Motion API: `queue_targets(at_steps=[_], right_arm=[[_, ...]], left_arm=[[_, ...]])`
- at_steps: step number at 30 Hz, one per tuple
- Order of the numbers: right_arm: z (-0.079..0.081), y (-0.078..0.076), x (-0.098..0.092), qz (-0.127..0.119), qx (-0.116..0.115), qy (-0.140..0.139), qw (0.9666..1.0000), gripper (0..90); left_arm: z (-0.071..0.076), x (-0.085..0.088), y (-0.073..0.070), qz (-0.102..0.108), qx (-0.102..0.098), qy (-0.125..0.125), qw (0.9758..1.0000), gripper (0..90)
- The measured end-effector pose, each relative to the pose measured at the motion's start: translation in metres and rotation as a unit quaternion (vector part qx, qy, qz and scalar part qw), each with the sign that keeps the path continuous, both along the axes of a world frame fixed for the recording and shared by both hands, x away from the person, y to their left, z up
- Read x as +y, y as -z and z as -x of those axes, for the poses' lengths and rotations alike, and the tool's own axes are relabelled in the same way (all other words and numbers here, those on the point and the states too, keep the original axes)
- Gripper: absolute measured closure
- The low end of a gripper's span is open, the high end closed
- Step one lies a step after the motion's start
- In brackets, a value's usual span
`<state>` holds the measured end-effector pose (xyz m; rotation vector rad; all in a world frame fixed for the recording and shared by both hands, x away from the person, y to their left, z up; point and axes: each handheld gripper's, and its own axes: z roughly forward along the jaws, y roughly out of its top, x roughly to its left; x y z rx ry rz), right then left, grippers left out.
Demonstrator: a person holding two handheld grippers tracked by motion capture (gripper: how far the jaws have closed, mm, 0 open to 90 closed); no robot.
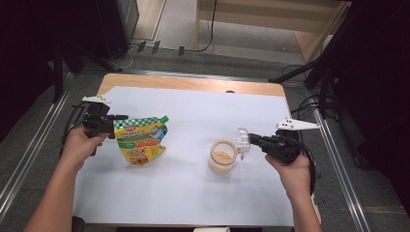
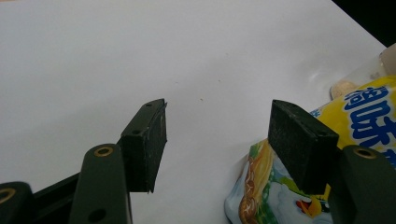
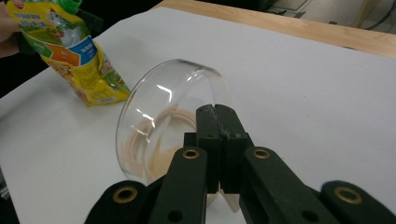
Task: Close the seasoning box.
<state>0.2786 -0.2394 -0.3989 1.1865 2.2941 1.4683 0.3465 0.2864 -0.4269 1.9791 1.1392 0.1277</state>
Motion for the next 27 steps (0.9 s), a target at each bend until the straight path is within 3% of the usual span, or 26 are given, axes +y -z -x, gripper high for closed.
queue_targets(at_steps=[13,24,27], right_arm=[[0.004,-0.003,0.011,0.008,-0.007,-0.015,0.9998,87.6],[-0.002,0.005,0.0,0.005,-0.012,0.002,0.9999,70.2],[-0.003,0.011,-0.003,0.007,-0.023,0.006,0.9997,65.7]], left_arm=[[0.0,0.001,0.001,-0.001,0.0,0.0,1.0,38.4],[0.0,0.001,0.001,0.0,0.0,-0.001,1.0,38.2],[-0.001,0.001,0.001,-0.001,0.0,-0.002,1.0,38.0]])
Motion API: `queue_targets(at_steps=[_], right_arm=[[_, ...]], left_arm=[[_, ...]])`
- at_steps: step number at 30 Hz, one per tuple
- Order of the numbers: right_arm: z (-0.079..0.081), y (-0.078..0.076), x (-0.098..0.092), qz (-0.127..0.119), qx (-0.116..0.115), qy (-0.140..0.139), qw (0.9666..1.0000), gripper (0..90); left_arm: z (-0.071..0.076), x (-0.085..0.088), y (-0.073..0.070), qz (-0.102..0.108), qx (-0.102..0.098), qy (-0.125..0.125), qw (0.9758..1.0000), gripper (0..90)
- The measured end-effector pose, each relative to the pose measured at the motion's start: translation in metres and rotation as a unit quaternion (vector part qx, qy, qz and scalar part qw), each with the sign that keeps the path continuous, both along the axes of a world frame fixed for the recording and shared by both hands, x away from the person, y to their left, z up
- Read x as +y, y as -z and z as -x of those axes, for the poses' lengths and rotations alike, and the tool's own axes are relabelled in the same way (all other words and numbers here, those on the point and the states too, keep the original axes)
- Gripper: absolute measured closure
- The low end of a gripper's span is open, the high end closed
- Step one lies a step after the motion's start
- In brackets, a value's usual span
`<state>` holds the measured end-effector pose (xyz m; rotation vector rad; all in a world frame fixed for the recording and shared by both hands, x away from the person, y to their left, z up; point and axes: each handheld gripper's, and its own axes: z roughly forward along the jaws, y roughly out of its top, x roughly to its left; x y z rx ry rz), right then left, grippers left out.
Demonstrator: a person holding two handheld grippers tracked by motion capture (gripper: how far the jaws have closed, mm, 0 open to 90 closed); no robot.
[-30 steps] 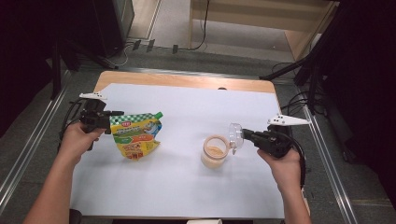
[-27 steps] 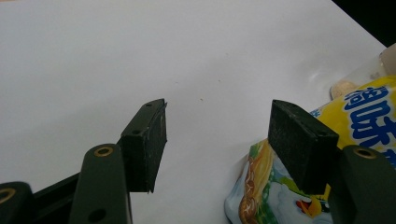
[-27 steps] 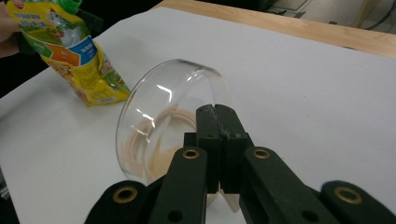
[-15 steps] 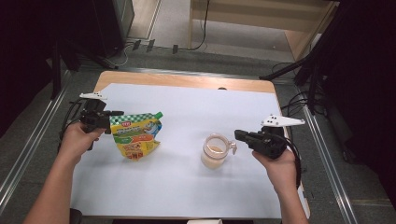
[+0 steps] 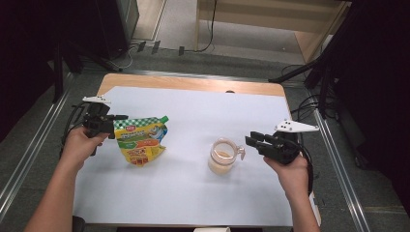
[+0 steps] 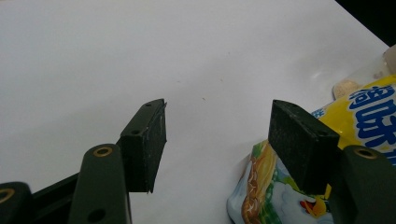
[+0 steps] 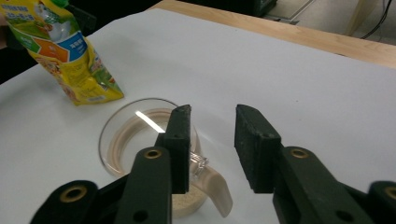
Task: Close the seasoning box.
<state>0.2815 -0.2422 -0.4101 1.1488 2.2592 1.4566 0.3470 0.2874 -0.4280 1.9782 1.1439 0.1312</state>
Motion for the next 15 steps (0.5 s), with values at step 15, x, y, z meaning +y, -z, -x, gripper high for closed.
queue_targets(at_steps=[15], right_arm=[[-0.008,0.025,-0.018,0.01,0.0,0.026,0.9996,51.9]], left_arm=[[0.0,0.001,0.002,-0.007,-0.005,0.001,1.0,37.5]])
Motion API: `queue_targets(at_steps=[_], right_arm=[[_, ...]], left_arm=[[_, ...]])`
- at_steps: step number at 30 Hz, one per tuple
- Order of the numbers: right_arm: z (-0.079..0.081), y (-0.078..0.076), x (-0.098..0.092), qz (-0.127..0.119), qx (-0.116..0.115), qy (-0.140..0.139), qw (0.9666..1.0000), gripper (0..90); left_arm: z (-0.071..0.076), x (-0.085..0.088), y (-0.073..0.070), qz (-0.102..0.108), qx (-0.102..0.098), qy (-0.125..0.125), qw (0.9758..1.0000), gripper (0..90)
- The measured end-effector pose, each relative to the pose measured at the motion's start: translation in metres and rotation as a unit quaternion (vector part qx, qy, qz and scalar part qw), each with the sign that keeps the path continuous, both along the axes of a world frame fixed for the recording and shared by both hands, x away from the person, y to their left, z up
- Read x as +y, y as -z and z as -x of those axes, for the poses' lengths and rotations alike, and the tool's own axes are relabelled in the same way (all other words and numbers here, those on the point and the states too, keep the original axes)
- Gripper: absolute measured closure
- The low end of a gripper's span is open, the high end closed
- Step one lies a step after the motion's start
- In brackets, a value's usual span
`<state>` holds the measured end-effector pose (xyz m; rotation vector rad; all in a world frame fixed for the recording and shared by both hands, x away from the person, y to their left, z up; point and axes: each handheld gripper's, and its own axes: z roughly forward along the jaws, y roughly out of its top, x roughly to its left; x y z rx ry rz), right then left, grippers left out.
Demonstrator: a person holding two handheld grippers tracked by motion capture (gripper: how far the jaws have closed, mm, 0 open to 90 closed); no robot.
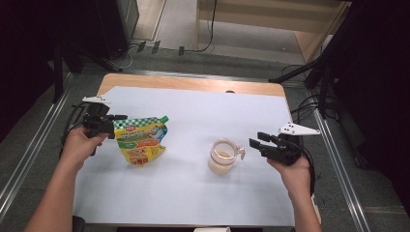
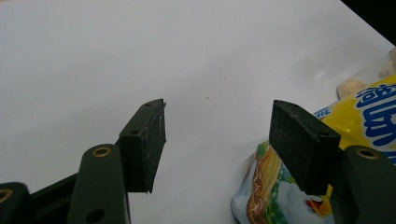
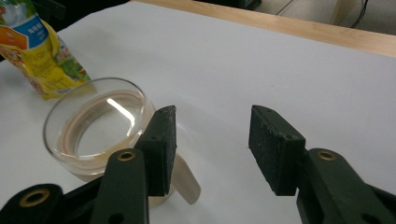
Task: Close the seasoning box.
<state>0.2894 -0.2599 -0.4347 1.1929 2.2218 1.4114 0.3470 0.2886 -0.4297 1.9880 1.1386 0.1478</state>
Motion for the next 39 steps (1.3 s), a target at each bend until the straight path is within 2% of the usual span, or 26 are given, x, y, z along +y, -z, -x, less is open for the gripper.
queue_targets(at_steps=[4,11,14,18,25,33,39], right_arm=[[-0.002,0.007,-0.005,0.005,0.005,0.011,0.9999,49.4],[-0.007,0.021,-0.019,0.005,0.018,0.035,0.9992,47.6],[-0.009,0.026,-0.023,0.004,0.022,0.046,0.9987,45.2],[-0.012,0.031,-0.027,0.012,0.019,0.057,0.9981,41.5],[-0.017,0.04,-0.03,0.015,0.018,0.073,0.9971,36.1],[-0.02,0.046,-0.027,0.028,0.025,0.077,0.9964,33.9],[-0.02,0.047,-0.026,0.029,0.026,0.075,0.9965,33.1]], left_arm=[[0.0,-0.001,0.001,-0.01,-0.008,0.005,0.9999,37.6],[0.0,0.002,0.002,-0.008,-0.007,0.001,0.9999,37.3],[0.001,0.002,0.001,-0.008,-0.013,0.003,0.9999,37.3],[0.001,0.001,0.0,-0.003,-0.016,0.004,0.9999,37.2],[0.0,0.001,0.002,-0.003,-0.009,0.001,1.0,36.4],[0.0,0.001,0.003,0.001,-0.005,-0.002,1.0,35.8],[0.0,0.001,0.004,0.0,-0.003,-0.005,1.0,35.6]])
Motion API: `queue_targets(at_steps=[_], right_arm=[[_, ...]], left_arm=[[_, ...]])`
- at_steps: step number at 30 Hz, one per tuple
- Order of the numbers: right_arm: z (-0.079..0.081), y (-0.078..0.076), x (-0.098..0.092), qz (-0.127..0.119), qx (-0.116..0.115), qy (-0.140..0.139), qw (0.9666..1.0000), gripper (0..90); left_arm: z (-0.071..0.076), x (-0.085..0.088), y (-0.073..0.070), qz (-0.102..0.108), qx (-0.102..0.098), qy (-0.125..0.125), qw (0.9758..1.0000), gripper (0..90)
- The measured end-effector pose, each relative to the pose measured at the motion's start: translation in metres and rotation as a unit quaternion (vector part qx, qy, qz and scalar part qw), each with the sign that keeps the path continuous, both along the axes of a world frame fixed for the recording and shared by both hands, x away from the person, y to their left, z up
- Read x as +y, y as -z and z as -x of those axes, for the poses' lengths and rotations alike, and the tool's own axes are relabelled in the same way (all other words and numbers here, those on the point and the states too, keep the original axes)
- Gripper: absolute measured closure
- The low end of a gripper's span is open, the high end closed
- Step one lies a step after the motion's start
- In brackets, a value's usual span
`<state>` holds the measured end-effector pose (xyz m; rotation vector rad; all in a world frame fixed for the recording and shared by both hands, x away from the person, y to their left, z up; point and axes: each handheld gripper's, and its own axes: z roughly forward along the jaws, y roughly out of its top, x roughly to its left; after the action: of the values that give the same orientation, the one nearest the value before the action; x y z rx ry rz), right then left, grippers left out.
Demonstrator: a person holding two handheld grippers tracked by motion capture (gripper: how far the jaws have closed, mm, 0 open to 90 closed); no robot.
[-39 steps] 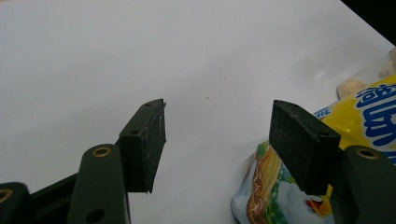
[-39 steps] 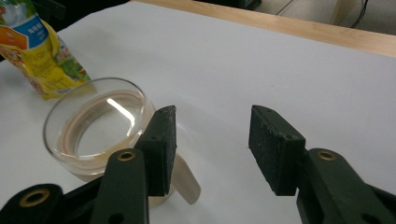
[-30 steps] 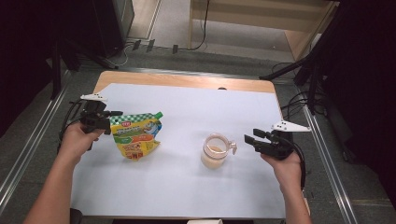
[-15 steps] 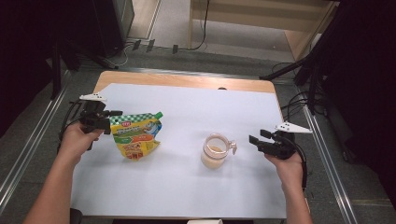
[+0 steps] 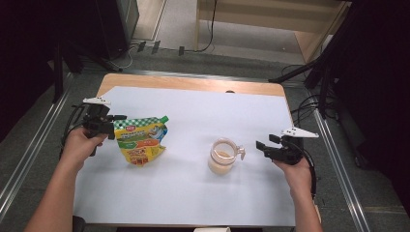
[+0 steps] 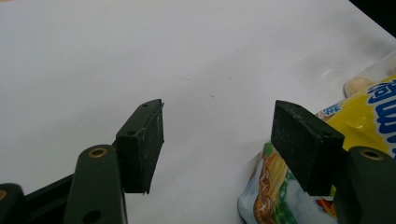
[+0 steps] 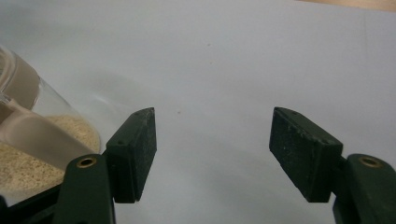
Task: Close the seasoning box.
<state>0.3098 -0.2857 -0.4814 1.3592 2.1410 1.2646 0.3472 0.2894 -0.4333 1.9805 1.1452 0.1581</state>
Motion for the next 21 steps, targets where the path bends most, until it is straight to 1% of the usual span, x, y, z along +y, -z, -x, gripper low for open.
queue_targets(at_steps=[3,14,17,20,21], right_arm=[[-0.0002,0.0006,-0.0001,0.004,-0.001,0.0,1.0,33.1],[0.0001,0.0005,0.0001,0.005,0.0,-0.001,1.0,33.0],[0.0001,0.0006,0.0003,0.006,-0.001,-0.001,1.0,33.0],[0.0001,0.0007,0.0007,0.006,0.0,-0.001,1.0,33.0],[0.0002,0.0006,0.0007,0.007,-0.001,-0.002,1.0,33.0]], left_arm=[[-0.0001,0.0001,0.0002,0.0,0.001,-0.001,1.0,35.1],[-0.0006,0.0008,0.0014,0.0,0.007,-0.003,1.0,33.9],[-0.0007,0.0011,0.0019,0.005,0.007,-0.002,1.0,33.7],[-0.001,0.0013,0.0024,0.004,0.007,-0.004,1.0,32.6],[-0.0011,0.0019,0.0029,0.012,0.01,0.003,0.9999,30.0]])
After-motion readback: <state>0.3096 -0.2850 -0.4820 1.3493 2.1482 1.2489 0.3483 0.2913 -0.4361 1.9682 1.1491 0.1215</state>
